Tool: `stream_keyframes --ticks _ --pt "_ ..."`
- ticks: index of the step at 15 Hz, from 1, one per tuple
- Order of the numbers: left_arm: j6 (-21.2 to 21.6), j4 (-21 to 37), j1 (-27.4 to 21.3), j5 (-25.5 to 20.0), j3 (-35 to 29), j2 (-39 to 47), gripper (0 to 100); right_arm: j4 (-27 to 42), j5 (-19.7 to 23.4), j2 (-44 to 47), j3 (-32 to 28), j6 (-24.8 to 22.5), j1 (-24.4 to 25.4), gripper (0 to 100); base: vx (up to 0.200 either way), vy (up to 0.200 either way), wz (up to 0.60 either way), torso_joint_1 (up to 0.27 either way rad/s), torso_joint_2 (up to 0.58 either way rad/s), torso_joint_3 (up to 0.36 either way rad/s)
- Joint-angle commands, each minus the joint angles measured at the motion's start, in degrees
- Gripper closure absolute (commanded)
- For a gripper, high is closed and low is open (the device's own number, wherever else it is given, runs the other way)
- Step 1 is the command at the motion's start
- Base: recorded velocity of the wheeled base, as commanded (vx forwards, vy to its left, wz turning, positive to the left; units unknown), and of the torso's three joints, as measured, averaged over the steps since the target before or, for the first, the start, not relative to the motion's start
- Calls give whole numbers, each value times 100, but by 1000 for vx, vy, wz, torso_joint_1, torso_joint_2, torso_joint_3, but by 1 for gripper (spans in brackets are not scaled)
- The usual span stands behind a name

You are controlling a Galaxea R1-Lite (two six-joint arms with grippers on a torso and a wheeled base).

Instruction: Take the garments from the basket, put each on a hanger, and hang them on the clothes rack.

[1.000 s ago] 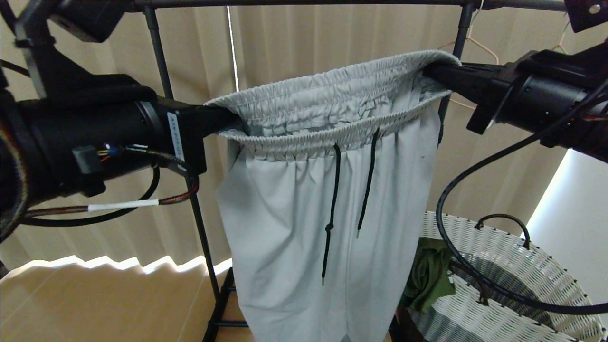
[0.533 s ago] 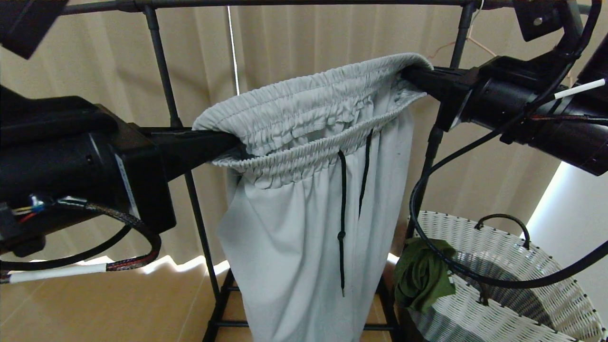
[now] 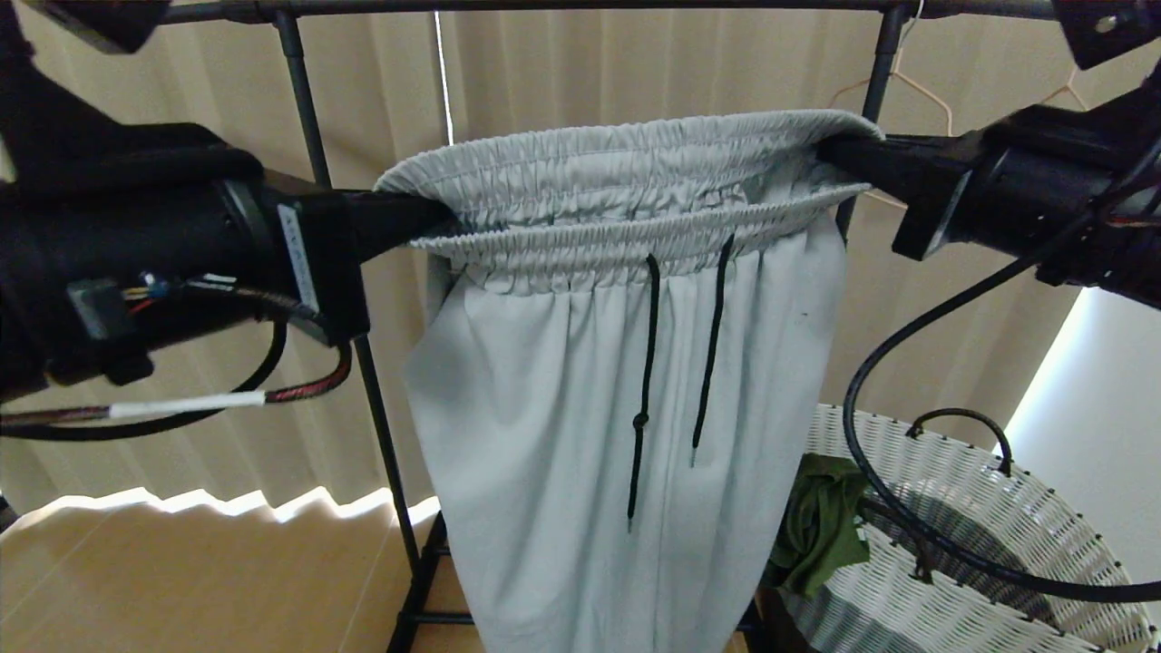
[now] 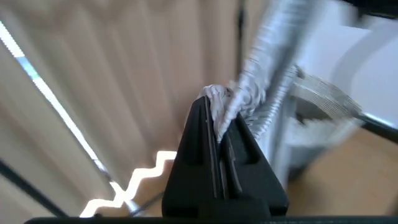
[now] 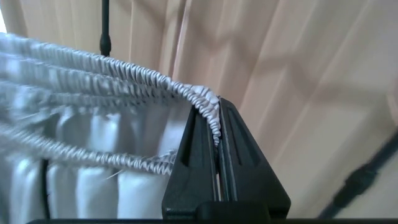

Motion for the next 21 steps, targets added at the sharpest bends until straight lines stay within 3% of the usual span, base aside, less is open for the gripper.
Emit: stream_keyframes --ticks 1,3,7,9,21 --pt "14 -269 390 4 -281 640 100 199 2 -521 45 5 0 100 0 0 0 0 0 0" --pt "-12 -814 416 13 -220 965 100 524 10 -943 476 14 0 100 0 0 0 0 0 0" --pt "23 -823 372 22 -202 965 100 471 45 -1066 1187 14 105 100 0 0 0 0 0 0" --pt "181 -832 381 39 70 833 100 436 28 -996 1135 14 184 100 0 0 0 0 0 0" --pt "401 -832 407 39 -35 640 100 357 2 -820 783 14 167 100 0 0 0 0 0 0"
